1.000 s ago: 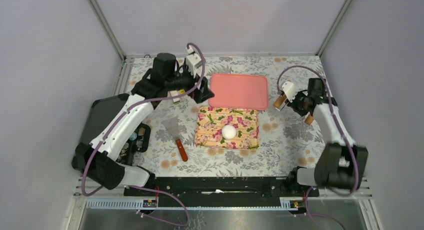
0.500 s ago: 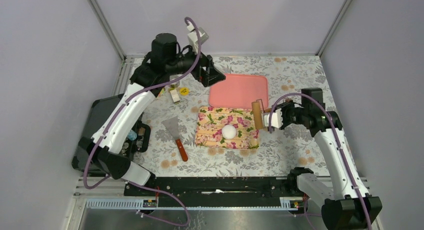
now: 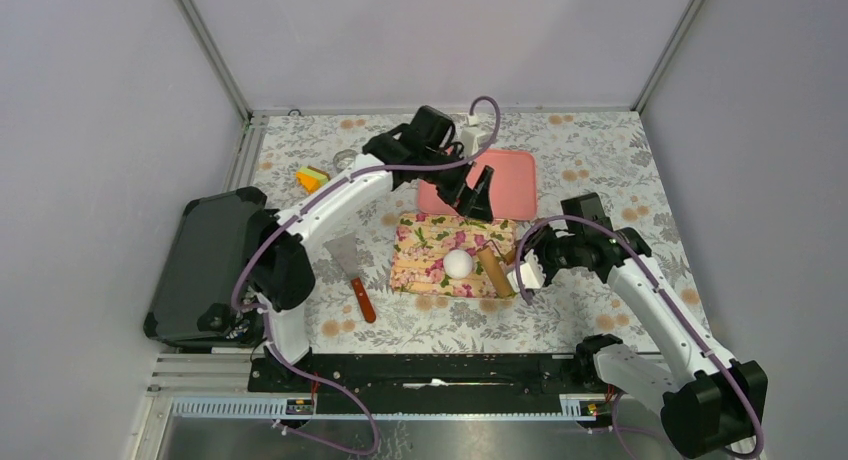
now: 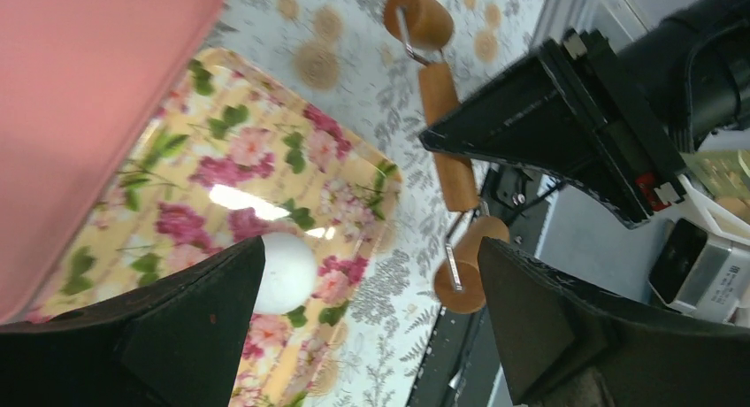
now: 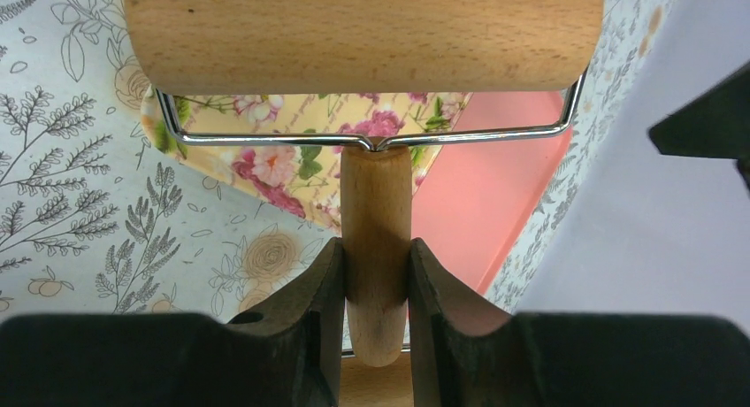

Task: Roll out the dumpling wrappers from the dough
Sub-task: Pick up the rolling pin from the center of the board.

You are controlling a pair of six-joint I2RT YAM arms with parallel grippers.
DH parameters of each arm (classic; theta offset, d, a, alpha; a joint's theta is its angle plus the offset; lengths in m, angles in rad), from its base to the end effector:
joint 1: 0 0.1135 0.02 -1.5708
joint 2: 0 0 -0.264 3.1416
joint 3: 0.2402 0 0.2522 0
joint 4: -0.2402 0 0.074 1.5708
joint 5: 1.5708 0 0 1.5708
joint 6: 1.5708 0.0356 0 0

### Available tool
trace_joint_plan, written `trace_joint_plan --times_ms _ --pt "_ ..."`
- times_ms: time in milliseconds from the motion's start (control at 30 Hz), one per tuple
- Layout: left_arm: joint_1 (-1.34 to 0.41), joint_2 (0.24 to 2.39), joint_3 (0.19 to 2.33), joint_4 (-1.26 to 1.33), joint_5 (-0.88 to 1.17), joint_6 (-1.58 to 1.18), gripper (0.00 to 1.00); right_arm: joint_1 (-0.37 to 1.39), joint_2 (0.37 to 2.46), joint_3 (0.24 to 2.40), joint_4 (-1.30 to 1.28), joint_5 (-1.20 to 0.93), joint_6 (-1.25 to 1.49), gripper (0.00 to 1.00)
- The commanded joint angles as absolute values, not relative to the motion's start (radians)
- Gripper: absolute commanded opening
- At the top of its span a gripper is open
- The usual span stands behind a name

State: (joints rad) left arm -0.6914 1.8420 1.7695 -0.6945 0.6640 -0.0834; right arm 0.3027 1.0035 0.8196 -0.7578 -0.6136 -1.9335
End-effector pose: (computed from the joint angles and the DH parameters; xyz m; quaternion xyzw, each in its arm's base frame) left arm 0.3041 -0.2801 0.3391 0.3821 0.7920 -0.4174 0.2291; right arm 0.1758 0.0764 0.2670 -0.8561 0.3125 -0.0178 0.4113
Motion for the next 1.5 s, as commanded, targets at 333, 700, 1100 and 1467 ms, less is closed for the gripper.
trace_joint_plan --times_ms 333,700,1100,1467 --pt "-0.828 1.913 1.755 -0.683 0.844 -0.112 0.79 0.328 0.988 0.811 -0.651 -0.541 -1.953 0.00" --pt "-0.831 1.982 1.786 -0.724 0.807 -0.086 0.37 0.336 0.997 0.815 -0.649 -0.533 -1.958 0.00" --pt "-0.831 2.033 1.846 -0.816 0.824 -0.041 0.00 0.336 1.016 0.818 -0.560 -0.491 -1.921 0.00" --pt "-0.760 1.902 1.774 -0.774 0.815 -0.008 0.00 0.336 0.987 1.012 -0.522 -0.746 -1.210 0.99"
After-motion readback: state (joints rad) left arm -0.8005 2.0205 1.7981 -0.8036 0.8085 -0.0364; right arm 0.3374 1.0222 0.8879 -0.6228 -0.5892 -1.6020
